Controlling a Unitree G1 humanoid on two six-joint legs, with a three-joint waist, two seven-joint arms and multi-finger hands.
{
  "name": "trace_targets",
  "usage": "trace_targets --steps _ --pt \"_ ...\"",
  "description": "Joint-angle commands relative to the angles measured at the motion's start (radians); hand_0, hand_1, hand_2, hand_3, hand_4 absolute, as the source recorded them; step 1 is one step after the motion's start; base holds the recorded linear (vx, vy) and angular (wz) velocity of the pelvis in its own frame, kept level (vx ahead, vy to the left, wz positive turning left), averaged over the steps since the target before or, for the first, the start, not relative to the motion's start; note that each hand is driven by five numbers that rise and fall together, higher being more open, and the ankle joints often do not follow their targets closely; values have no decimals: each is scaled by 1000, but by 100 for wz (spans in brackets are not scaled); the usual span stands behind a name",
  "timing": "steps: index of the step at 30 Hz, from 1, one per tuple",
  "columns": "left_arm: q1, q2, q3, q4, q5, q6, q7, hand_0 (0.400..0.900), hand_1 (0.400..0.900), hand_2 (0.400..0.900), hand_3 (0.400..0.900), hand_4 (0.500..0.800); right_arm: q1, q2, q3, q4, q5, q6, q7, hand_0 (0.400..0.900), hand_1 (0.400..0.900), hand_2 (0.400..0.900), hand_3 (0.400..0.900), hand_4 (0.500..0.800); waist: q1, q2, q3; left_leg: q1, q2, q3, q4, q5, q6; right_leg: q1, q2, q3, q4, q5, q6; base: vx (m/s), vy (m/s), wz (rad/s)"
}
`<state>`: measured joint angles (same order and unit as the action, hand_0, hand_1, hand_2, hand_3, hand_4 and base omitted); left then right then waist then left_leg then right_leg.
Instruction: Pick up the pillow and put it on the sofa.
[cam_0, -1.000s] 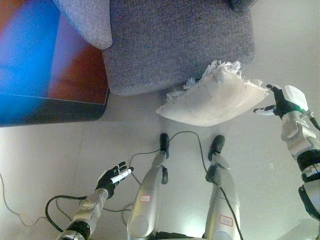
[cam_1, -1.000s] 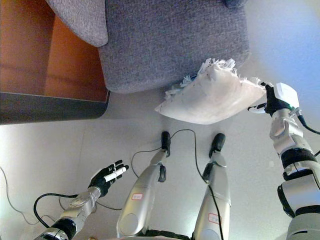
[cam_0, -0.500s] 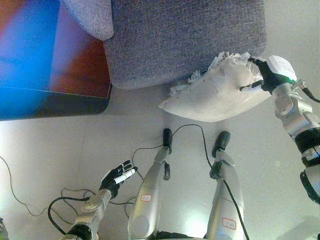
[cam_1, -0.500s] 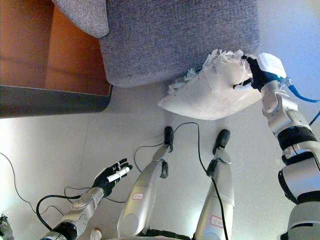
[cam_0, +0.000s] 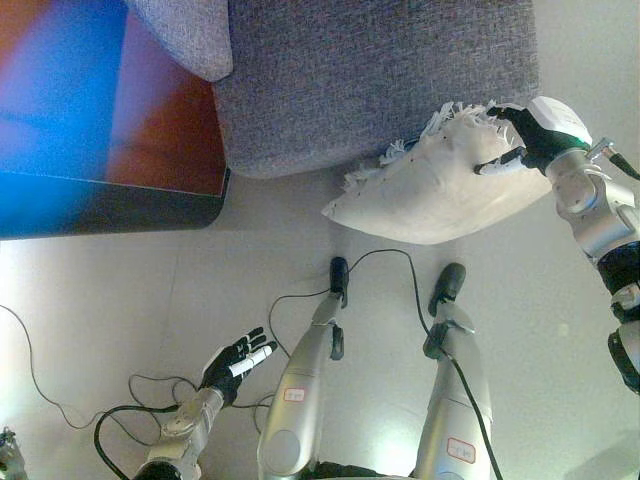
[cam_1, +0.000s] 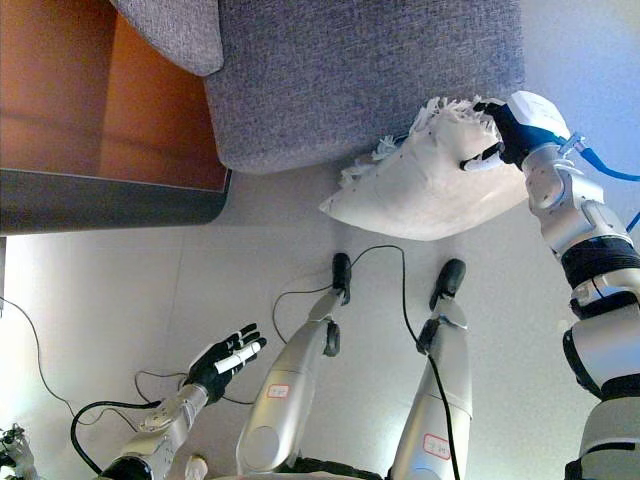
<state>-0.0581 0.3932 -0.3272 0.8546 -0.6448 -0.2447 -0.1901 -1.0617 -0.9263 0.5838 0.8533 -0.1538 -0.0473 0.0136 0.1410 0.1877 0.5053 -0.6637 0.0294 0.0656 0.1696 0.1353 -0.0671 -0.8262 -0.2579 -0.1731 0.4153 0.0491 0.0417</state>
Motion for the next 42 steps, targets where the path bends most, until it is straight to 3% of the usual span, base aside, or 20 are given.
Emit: trace_targets --steps 1,18,26,31,37,42 --pt "123 24 18 -16 -30 -32 4 900 900 900 900 800 -143 -104 44 -117 95 -60 27 400 400 400 400 500 8 80 15 -42 -53 -31 71 -42 12 37 85 -22 79 -174 -12 0 0 0" --pt "143 25 14 -28 -27 -56 31 900 900 900 900 800 -143 -134 8 -75 127 -99 6 400 400 400 400 500 12 77 15 -23 -46 -30 44 -35 8 56 84 -34 62 -169 -11 0 0 0" --pt "139 35 24 -25 -22 -54 37 900 900 900 900 800 -115 -136 -3 -85 136 -123 37 400 400 400 400 500 10 60 15 23 -45 -28 25 -37 6 112 86 -49 37 -164 -10 0 0 0" --pt "140 42 40 -22 -7 -39 36 900 900 900 900 800 -86 -135 -4 -129 112 -139 93 400 400 400 400 500 7 24 15 116 -41 -30 -18 -37 2 218 95 -68 -32 -144 -2 16 -11 -5" --pt "122 63 76 3 28 6 24 900 900 900 900 800 -26 -141 -28 -214 140 -135 156 400 400 400 400 500 4 -57 13 275 -22 -31 -76 -45 -2 400 98 -99 -139 -102 20 8 -53 -2" --pt "134 69 101 58 80 30 16 900 900 900 900 800 88 -146 -102 -290 180 -135 237 400 400 400 400 500 -2 -123 -69 394 -1 -16 -153 -34 -2 556 107 -128 -281 -33 40 82 -43 3"
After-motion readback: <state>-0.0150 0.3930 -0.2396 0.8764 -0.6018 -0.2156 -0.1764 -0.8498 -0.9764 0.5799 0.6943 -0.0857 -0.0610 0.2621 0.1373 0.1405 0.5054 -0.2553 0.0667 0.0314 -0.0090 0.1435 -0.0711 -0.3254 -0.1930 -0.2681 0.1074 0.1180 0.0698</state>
